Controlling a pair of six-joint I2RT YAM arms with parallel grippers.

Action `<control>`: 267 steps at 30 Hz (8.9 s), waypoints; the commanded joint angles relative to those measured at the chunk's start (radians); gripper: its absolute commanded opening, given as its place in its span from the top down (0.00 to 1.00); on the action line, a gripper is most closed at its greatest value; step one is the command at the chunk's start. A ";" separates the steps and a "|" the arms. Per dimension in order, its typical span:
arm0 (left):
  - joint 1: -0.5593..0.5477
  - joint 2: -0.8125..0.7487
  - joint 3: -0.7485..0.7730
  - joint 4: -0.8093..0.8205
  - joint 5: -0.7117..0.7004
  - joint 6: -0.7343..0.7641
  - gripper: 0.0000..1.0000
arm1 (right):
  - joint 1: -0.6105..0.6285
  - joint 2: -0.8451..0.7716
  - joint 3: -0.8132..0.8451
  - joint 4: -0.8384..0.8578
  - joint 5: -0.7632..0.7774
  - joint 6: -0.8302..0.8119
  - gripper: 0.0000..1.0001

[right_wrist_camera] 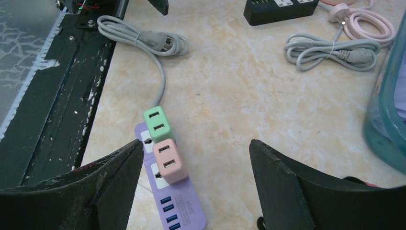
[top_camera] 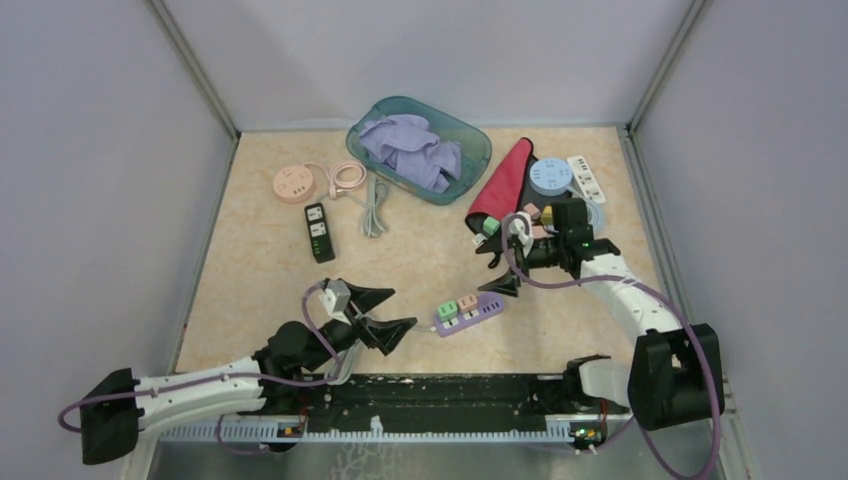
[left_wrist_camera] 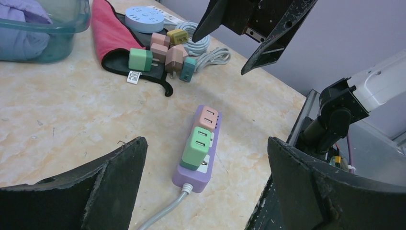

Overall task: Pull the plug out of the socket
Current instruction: Remove the plug from the socket, then place the plug at the center of the board, then remove the plug from the socket.

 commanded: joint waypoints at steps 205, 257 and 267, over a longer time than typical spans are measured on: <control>0.060 0.931 0.165 0.424 0.253 0.244 0.91 | -0.042 -0.023 -0.064 0.127 0.012 -0.020 0.01; 0.060 0.911 0.135 0.528 0.285 0.391 1.00 | 0.300 0.143 -0.015 -0.364 0.375 -0.748 0.23; 0.060 0.949 0.155 0.561 0.325 0.398 1.00 | 0.391 0.144 -0.040 -0.183 0.451 -0.538 0.20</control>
